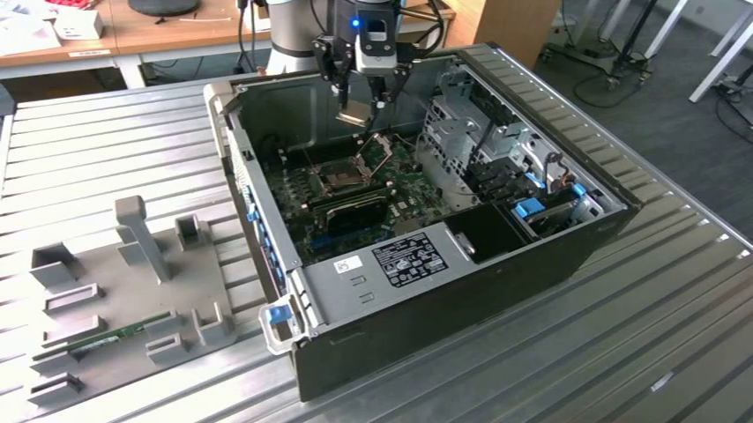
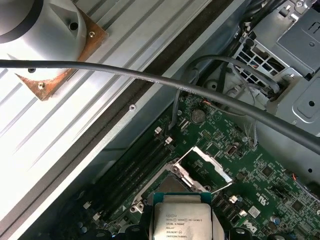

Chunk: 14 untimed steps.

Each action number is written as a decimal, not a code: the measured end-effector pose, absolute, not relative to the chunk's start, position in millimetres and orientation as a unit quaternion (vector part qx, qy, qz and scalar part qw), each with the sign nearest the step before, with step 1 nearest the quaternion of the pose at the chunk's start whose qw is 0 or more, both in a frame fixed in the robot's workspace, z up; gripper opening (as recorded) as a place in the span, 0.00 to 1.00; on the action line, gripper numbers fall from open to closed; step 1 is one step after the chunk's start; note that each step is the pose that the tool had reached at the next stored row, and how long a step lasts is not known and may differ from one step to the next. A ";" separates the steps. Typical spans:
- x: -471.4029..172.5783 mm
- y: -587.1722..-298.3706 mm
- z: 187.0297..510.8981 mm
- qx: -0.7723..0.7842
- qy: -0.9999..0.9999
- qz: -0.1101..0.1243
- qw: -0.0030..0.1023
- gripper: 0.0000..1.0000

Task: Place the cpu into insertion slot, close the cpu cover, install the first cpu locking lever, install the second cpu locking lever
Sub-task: 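Place the cpu into insertion slot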

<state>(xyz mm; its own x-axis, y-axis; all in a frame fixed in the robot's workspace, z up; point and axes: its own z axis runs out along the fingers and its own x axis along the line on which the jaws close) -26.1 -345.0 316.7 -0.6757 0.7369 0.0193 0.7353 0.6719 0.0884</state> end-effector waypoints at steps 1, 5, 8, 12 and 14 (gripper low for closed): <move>-26.1 -345.0 316.7 0.403 0.914 0.044 0.009 0.54; -26.6 -345.0 316.7 0.403 0.914 0.044 0.009 0.54; -26.6 -345.0 316.7 0.409 0.911 0.044 0.009 0.54; -26.6 -345.0 316.4 0.430 0.902 0.044 0.010 0.54; -26.6 -345.0 316.3 0.445 0.894 0.044 0.011 0.54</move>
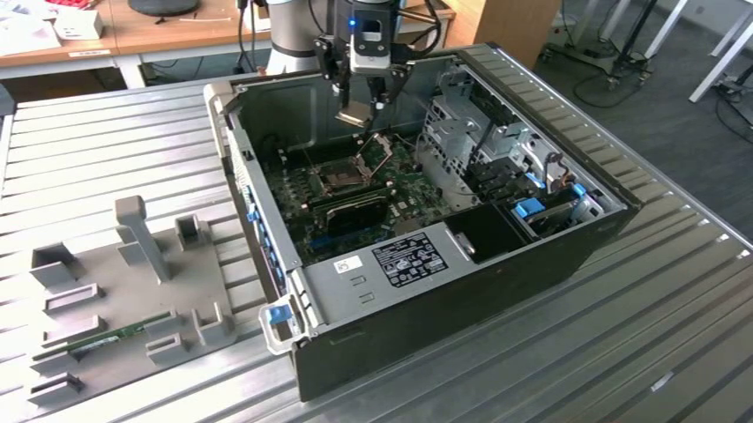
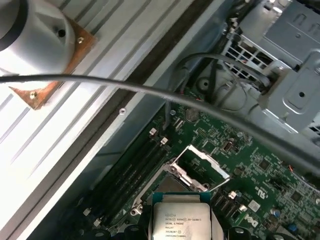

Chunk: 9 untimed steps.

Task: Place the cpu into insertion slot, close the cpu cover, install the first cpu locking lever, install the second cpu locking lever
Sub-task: 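Place the cpu into insertion slot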

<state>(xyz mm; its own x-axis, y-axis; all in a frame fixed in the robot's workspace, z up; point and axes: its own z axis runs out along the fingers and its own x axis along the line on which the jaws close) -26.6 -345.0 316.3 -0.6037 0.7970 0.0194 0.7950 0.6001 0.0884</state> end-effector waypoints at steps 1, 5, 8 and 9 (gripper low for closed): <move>-26.6 -345.0 316.3 0.453 0.890 0.044 0.011 0.54; -26.6 -345.0 316.0 0.485 0.873 0.043 0.013 0.54; -26.6 -345.0 315.8 0.508 0.860 0.043 0.014 0.54; -26.6 -345.0 315.8 0.513 0.857 0.043 0.014 0.54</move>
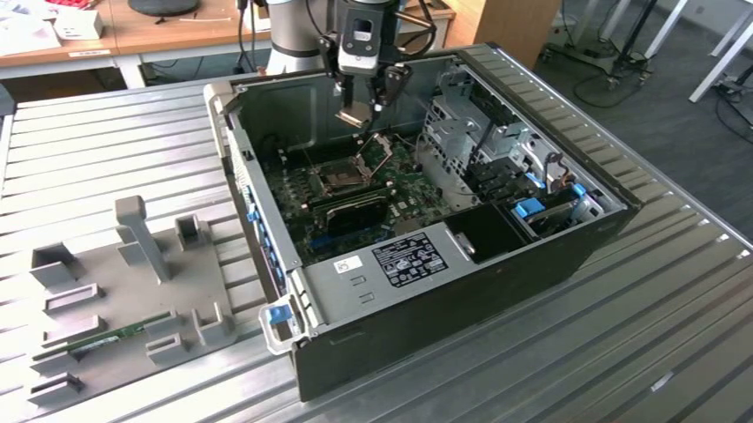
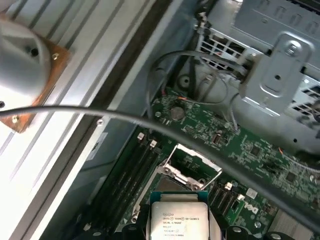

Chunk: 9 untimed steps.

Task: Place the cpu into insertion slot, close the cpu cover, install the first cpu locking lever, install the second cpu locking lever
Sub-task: 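Place the cpu into insertion slot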

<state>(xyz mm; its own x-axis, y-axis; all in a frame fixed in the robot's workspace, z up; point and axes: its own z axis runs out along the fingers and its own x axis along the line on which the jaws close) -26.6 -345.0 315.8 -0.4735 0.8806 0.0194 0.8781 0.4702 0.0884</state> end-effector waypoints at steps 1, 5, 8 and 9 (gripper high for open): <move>-26.6 -345.0 315.8 0.514 0.857 0.043 0.014 0.54; -26.6 -345.0 315.8 0.514 0.857 0.043 0.014 0.54; -26.6 -345.0 315.8 0.514 0.857 0.043 0.014 0.54; -26.6 -345.0 315.8 0.514 0.857 0.043 0.014 0.54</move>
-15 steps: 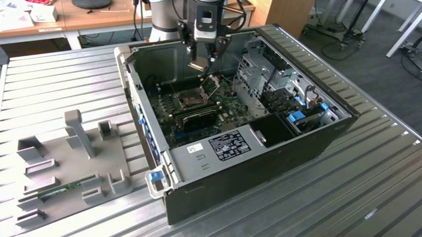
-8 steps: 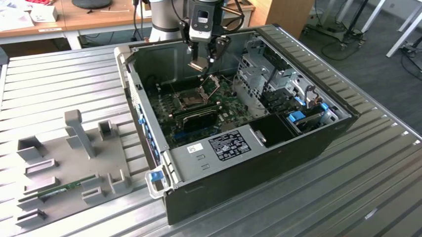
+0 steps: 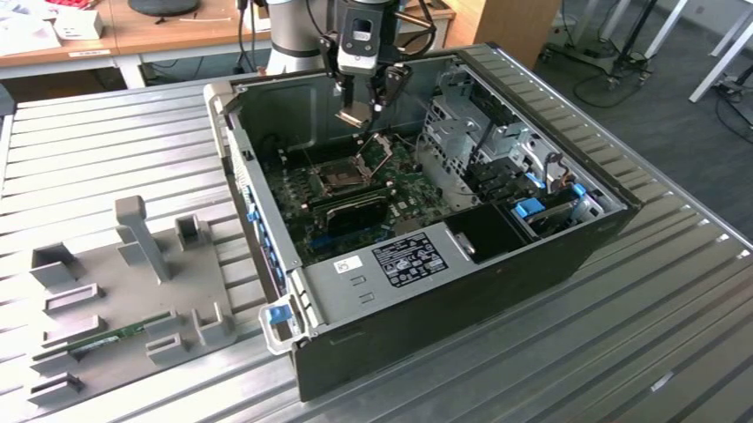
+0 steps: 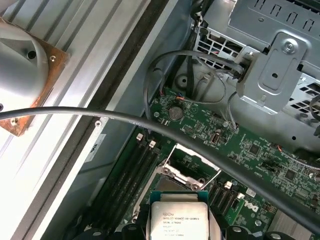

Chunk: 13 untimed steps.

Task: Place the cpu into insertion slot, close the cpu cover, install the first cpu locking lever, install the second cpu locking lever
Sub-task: 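Place the cpu into insertion slot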

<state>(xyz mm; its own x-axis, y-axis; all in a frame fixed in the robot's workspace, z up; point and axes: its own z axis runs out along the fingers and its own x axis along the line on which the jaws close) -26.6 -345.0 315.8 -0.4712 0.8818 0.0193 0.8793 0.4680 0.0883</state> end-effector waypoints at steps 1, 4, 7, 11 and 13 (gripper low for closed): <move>-26.6 -345.0 315.8 0.514 0.857 0.043 0.014 0.54; -26.6 -345.0 315.8 0.514 0.857 0.043 0.014 0.54; -26.6 -345.0 315.7 0.517 0.855 0.043 0.015 0.54; -26.6 -345.0 315.4 0.543 0.839 0.042 0.016 0.54; -26.6 -345.0 315.1 0.558 0.828 0.042 0.017 0.54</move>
<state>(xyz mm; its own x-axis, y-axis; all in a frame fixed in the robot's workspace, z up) -26.6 -345.0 315.1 -0.3762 0.9263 0.0193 0.9235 0.3732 0.0884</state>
